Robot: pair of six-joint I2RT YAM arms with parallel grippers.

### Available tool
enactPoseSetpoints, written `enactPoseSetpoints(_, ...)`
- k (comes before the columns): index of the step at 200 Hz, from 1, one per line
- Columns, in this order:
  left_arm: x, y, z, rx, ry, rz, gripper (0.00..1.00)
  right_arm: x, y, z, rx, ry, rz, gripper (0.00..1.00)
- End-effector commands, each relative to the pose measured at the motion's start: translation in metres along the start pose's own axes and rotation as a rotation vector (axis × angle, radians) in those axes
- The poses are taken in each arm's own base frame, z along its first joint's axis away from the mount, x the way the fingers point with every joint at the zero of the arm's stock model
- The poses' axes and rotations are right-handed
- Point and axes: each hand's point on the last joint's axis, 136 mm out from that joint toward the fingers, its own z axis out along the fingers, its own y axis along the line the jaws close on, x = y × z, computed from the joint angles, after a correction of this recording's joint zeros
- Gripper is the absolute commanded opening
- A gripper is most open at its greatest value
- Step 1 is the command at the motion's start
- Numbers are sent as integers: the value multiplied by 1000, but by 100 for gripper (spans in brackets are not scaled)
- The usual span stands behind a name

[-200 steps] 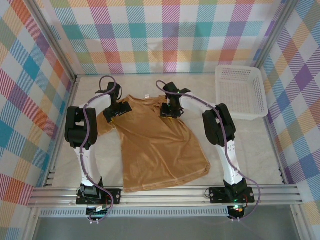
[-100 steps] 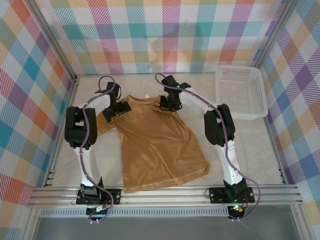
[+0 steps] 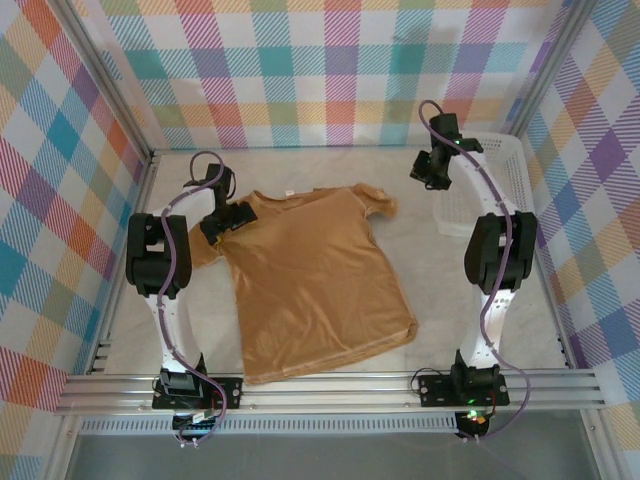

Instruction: Fold the inside-out t-shirt

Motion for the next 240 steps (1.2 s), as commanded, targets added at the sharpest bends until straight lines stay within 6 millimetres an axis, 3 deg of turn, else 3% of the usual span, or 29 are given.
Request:
enactPoseSetpoints(1,2,11,-19,-31,8,14,98,26,21,-4,-9,46,-22,43)
enactPoseSetpoints(25,-2,4,-36,-10,-17,24,98,39,53,-22,-120,33,-44,45)
enactPoseSetpoints(48,-1,-15,-44,62,-22,25,98,80,111,-22,-269,88,-126,45)
enactPoseSetpoints(66,2,-30,-43,98,-8,32,98,109,146,-4,-323,144,-190,45)
enactPoseSetpoints(87,4,-39,-35,101,17,44,98,118,159,28,-303,199,-186,44)
enactPoseSetpoints(130,2,-38,-10,86,57,36,98,108,153,92,-231,199,-164,42)
enactPoseSetpoints(144,0,-30,0,74,69,12,98,98,141,113,-187,199,-141,41)
enactPoseSetpoints(170,-6,-9,15,33,79,-26,99,66,98,140,-37,163,-106,41)
enactPoseSetpoints(185,-10,2,20,-15,76,-17,99,43,77,140,24,137,-91,41)
enactPoseSetpoints(198,-11,7,22,-46,76,-14,98,30,72,133,34,118,-86,41)
enactPoseSetpoints(219,-16,-5,10,-10,41,-19,98,20,83,111,-9,93,-99,41)
enactPoseSetpoints(240,-17,-29,-15,28,-6,25,98,28,102,84,-63,97,-133,41)
